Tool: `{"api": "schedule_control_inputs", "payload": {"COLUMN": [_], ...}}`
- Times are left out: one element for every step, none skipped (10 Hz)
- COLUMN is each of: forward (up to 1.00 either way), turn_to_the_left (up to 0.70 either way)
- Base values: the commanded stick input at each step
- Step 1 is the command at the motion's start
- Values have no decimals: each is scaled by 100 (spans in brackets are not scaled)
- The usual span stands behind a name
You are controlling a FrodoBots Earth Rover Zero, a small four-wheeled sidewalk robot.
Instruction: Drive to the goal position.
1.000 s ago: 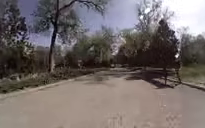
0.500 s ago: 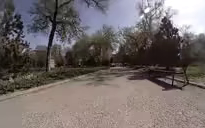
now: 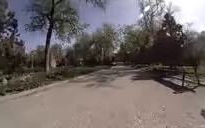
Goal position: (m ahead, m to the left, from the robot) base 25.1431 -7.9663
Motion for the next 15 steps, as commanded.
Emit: {"api": "schedule_control_inputs", "payload": {"forward": [70,70,70,70,70,70,70,70,70,70,70,70,70,70,70], "turn_to_the_left": [0,0,0,0,0,0,0,0,0,0,0,0,0,0,0]}}
